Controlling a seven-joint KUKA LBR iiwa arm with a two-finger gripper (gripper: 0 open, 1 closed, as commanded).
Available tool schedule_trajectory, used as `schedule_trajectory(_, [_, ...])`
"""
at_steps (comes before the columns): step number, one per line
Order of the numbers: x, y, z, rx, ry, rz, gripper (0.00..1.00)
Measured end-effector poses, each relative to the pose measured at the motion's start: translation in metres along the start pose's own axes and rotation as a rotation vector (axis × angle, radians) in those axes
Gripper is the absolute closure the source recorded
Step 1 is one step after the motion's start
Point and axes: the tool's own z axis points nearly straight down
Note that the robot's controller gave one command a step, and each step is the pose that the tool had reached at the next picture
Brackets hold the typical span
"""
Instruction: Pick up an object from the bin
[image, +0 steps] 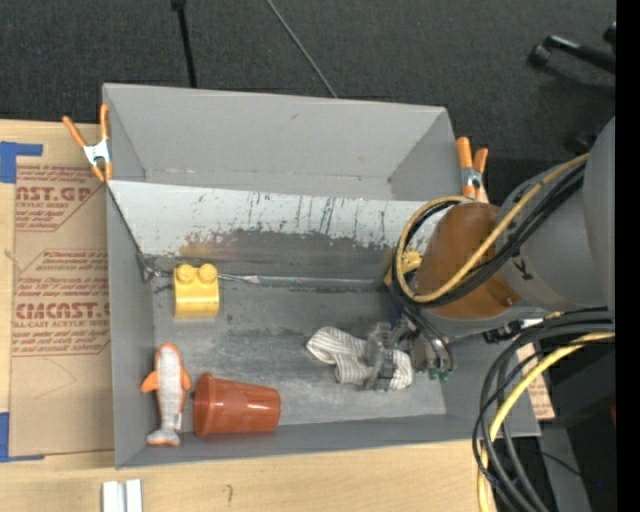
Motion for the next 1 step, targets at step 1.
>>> schedule_trajectory(1, [0.0289, 0.0179, -0.1689, -0.001, -0.006, -0.018, 1.0])
